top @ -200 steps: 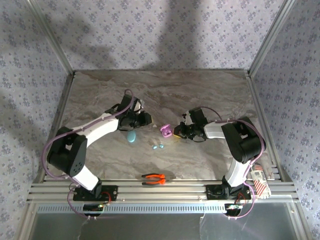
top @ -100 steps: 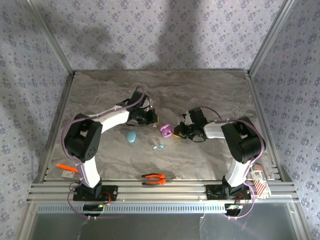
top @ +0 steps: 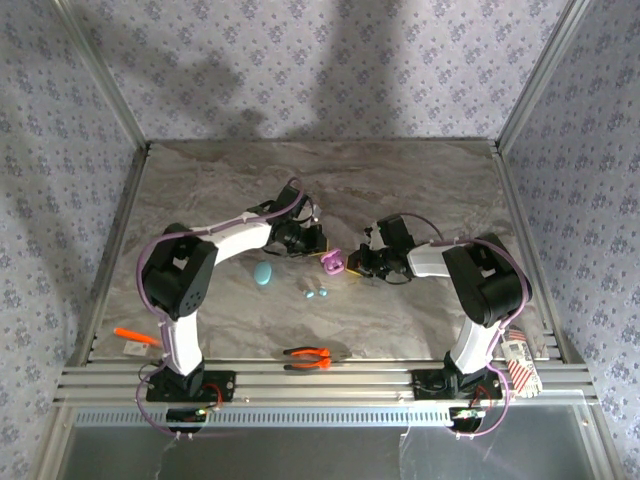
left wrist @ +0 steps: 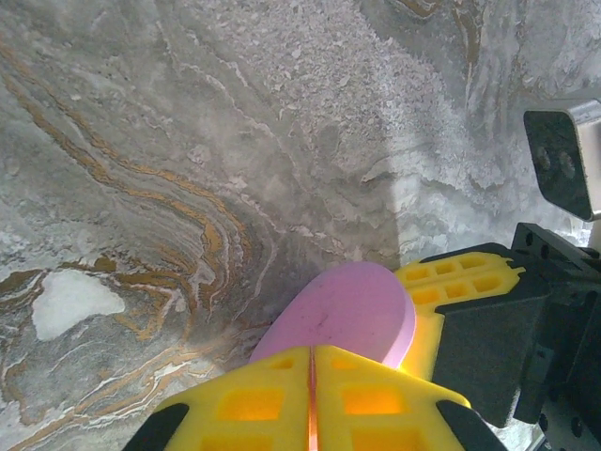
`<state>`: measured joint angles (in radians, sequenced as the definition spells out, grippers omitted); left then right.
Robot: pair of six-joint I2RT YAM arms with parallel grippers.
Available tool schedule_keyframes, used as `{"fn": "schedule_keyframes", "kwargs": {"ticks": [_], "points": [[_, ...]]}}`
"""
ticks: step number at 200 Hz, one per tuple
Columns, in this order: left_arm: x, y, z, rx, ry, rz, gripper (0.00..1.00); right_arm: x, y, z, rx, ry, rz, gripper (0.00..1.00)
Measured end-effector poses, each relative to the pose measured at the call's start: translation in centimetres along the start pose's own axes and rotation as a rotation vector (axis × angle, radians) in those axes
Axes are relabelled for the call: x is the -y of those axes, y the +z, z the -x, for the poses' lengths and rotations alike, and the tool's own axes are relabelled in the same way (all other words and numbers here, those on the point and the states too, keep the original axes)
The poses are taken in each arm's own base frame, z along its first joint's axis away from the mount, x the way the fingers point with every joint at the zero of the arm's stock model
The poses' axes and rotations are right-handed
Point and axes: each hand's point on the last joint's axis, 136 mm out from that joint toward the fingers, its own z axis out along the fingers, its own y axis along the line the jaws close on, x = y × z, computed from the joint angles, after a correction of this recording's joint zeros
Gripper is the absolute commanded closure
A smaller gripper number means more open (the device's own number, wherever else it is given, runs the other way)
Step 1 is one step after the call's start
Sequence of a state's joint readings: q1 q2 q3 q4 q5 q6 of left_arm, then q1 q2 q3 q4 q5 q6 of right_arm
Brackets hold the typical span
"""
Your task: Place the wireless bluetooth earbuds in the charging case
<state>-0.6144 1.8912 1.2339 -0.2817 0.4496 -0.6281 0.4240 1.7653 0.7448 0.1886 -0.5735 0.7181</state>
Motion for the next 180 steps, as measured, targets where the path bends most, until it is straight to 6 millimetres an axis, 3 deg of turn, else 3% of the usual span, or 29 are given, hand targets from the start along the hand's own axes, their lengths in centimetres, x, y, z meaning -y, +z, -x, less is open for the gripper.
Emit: {"fn": "schedule_keyframes", "kwargs": {"ticks": [63, 110, 144, 167, 180], "points": [[0.3, 1.2, -1.2, -0.037, 0.012, 0.003, 0.88, 0.0, 0.0, 0.0, 0.003, -0.002, 0.003, 1.00], [0.4, 0.8, -1.4, -0.026, 0.008, 0.008, 0.85, 0.6, -1.0, -0.6, 0.029, -0.010, -0.026, 1.00], [1.3, -2.9, -1.6, 0.054, 0.019, 0.005, 0.77, 0.7, -2.4, -1.0, 0.043, -0.043, -0.074, 0.95], [2.2, -6.6, -2.1, 0.143, 0.031, -0.014, 0.70, 0.2, -3.3, -1.4, 0.045, -0.102, -0.113, 0.81], [2.2, -8.4, -2.7, 0.191, 0.033, -0.018, 0.58, -0.5, -3.6, -1.6, 0.042, -0.146, -0.137, 0.70]]}}
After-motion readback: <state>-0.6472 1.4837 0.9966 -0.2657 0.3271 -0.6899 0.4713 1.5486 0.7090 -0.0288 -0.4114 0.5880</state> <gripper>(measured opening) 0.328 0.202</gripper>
